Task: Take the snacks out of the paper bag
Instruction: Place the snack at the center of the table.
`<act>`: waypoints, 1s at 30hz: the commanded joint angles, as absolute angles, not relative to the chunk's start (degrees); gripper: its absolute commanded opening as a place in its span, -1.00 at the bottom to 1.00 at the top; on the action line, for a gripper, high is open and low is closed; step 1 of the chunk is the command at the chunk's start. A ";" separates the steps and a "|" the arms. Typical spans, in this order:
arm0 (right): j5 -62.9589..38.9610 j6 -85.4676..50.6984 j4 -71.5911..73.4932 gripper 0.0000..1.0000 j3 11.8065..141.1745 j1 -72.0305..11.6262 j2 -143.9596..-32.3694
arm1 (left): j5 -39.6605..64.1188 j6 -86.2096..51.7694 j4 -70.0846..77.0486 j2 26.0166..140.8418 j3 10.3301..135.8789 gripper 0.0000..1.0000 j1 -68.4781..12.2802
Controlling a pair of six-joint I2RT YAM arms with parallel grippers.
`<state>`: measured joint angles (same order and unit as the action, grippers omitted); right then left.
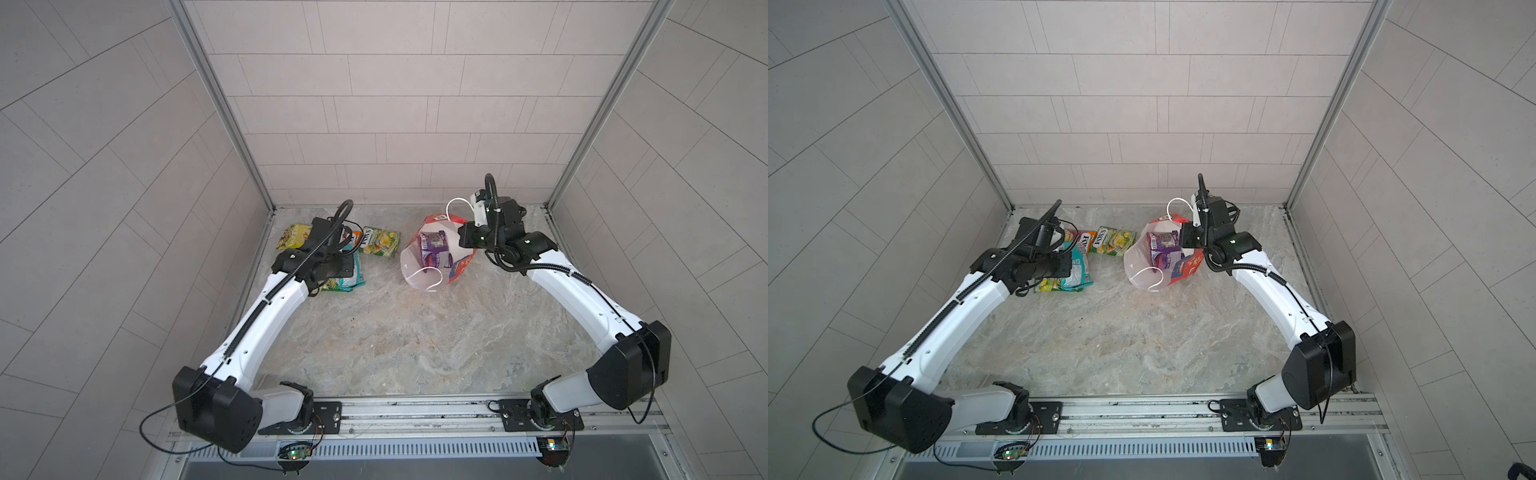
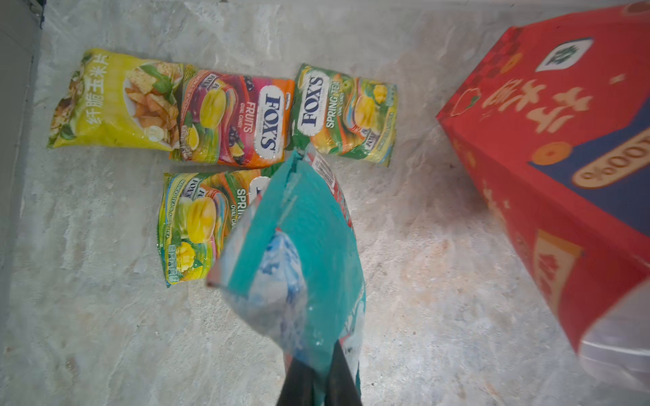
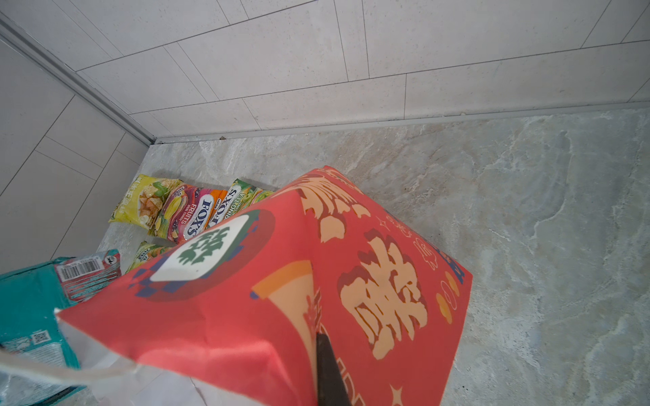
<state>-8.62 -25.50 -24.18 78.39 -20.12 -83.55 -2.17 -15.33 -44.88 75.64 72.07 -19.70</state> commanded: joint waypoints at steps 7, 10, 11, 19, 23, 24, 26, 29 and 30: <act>-8.01 -25.31 -22.68 -1.00 77.78 -19.38 -81.50 | -23.63 -10.40 -51.03 85.62 80.77 -1.00 -27.80; -8.38 -25.40 -22.65 -1.00 77.70 -19.21 -81.30 | -26.06 -8.77 -52.31 90.71 83.16 -1.00 -28.62; -8.50 -25.40 -22.59 -1.00 77.55 -19.08 -81.09 | -27.30 -7.93 -52.96 92.70 84.29 -1.00 -28.91; -8.70 -25.98 -23.53 -1.00 76.92 -14.53 -78.82 | -29.52 -8.71 -56.92 105.24 92.54 -1.00 -30.58; -8.97 -26.19 -23.56 -1.00 76.65 -12.34 -77.24 | -30.37 -8.90 -55.79 107.61 93.30 -1.00 -31.41; -9.05 -26.19 -23.55 -1.00 76.64 -12.19 -77.20 | -30.62 -8.92 -56.05 108.51 93.89 -1.00 -31.64; -9.48 -26.48 -23.51 -1.00 76.55 -11.87 -77.23 | -30.57 -9.56 -56.42 110.06 94.94 -1.00 -31.95; -9.71 -26.54 -23.31 -1.00 76.33 -11.74 -77.21 | -28.68 -10.55 -56.42 111.82 96.10 -0.87 -32.33; -9.84 -26.61 -23.20 -1.00 76.29 -11.73 -77.19 | -28.12 -10.82 -56.18 112.23 96.23 -0.83 -32.39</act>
<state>-9.43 -25.76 -24.84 76.36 -11.84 -79.15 -28.18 -9.52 -54.92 110.87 94.45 -31.99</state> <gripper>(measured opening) 0.050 0.081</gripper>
